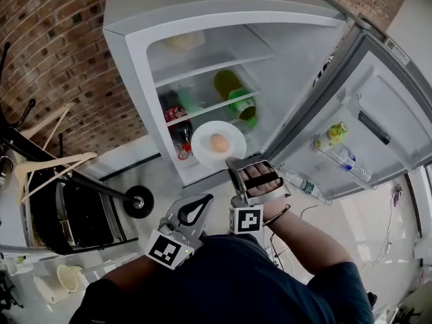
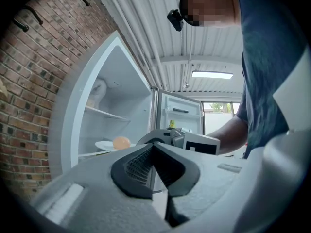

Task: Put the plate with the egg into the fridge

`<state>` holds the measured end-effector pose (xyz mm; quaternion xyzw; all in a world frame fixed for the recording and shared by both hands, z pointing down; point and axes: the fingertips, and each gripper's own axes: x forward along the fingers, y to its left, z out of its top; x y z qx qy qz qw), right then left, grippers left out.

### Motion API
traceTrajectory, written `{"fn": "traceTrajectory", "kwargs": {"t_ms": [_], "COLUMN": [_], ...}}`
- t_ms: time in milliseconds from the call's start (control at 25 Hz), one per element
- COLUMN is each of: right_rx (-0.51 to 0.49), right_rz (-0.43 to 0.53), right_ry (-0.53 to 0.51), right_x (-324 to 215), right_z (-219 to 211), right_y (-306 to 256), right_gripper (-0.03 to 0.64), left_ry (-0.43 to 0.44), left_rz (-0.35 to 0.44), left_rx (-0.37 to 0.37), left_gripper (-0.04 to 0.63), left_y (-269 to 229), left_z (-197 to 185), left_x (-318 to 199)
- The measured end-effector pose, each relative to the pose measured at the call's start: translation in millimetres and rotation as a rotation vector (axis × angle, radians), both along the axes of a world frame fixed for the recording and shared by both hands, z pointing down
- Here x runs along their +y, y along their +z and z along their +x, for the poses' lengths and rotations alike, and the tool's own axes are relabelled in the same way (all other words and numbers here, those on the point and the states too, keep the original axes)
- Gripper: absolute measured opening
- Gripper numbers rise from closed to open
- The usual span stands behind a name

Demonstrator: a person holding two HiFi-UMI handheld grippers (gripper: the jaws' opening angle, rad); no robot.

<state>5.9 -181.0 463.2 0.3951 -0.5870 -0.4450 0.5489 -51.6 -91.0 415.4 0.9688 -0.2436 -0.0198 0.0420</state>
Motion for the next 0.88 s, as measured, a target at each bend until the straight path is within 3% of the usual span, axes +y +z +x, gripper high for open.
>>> {"fn": "traceTrajectory", "kwargs": {"t_ms": [880], "right_rx": [0.041], "right_rz": [-0.066], "right_ry": [-0.059], "right_x": [-124.7], "right_z": [19.3], "right_y": [46.0], "right_gripper": [0.02], "left_ry": [-0.199], "left_rz": [0.022], "left_rx": [-0.014], "left_gripper": [-0.003], "left_y": [-4.3], "left_z": [0.1], "left_x": [-60.0]}}
